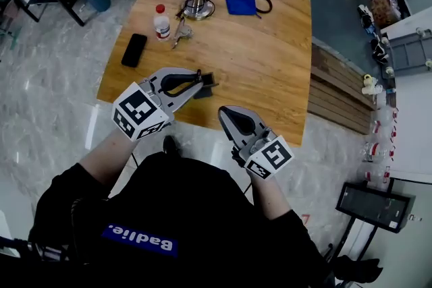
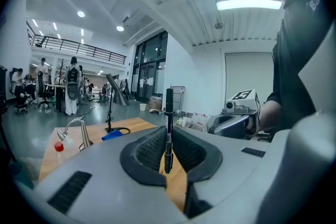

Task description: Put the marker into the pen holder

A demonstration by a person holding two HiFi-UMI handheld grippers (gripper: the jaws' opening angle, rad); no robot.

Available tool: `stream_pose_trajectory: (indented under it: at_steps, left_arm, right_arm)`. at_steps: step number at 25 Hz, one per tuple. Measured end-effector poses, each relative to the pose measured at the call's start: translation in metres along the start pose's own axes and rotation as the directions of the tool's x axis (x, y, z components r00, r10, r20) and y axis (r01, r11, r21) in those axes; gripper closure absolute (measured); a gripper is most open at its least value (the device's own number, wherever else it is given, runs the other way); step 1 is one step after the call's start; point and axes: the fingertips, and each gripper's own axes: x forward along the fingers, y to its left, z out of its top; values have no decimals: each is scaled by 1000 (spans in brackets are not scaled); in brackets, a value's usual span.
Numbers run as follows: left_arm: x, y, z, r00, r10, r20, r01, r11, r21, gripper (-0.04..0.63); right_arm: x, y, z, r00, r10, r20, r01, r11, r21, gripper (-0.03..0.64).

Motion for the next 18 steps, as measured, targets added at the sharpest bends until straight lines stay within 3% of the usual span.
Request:
stream_pose_trajectory:
  at_steps: [4,8,18]
  left_arm:
    - [14,19,-2,1000,-24,-1,24,1000,17,548]
    - [29,34,-11,1000,5,10,-5,999,38,548]
    - [73,58,-77,997,68,-18,-68,998,9,548]
  right_arm:
    - [13,-18,4,999,-36,10,36,999,2,611]
    - [16,-34,2,999,-39,11,39,999,13,611]
    - [-1,-84,-17,999,10,-35,-7,998,65,611]
